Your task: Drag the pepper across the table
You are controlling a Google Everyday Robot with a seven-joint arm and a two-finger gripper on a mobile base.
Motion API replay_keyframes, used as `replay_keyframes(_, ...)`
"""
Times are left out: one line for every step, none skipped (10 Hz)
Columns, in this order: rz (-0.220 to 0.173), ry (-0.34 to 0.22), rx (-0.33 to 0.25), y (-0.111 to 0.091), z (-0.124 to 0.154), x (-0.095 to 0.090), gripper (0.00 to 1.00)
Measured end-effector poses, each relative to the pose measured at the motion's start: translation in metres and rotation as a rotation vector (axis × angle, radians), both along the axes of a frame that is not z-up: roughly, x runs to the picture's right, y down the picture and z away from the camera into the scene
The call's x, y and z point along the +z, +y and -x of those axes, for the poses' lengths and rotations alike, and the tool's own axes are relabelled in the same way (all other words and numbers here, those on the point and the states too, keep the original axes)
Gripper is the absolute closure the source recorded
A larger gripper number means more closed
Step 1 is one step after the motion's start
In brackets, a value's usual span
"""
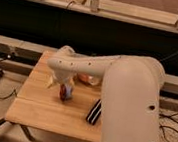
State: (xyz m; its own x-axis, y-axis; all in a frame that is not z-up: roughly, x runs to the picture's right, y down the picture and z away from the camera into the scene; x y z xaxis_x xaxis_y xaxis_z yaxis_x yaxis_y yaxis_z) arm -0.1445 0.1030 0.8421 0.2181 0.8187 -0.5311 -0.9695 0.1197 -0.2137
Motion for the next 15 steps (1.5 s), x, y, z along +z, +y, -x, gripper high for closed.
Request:
replay_keyframes(0.016,-0.011,0.005,0.006,0.006,0.003,0.20)
replay_keyframes(0.033,-0.029,-0.002,0.012,0.016,0.007,0.20)
replay_keyframes(0.046,-0.043,-0.016,0.017,0.025,0.009,0.20)
replay_keyframes(0.060,-0.059,-0.027,0.022,0.035,0.011,0.20)
replay_keyframes(0.078,-0.073,-0.039,0.028,0.042,0.015,0.20)
replay_keyframes(0.089,-0.078,-0.040,0.031,0.045,0.017,0.20)
replay_keyframes(0.102,-0.075,-0.039,0.034,0.043,0.021,0.20)
replay_keyframes(0.112,-0.057,-0.037,0.035,0.037,0.026,0.20)
replay_keyframes(0.115,-0.041,-0.036,0.034,0.030,0.029,0.20)
replay_keyframes(0.128,-0.010,-0.030,0.037,0.020,0.034,0.21)
replay_keyframes(0.135,0.005,-0.019,0.038,0.016,0.036,0.26)
replay_keyframes(0.143,0.028,-0.016,0.039,0.010,0.039,0.36)
replay_keyframes(0.144,0.037,-0.015,0.039,0.011,0.040,0.46)
replay_keyframes(0.147,0.054,-0.024,0.039,0.011,0.040,0.58)
replay_keyframes(0.141,0.064,-0.030,0.037,0.012,0.040,0.68)
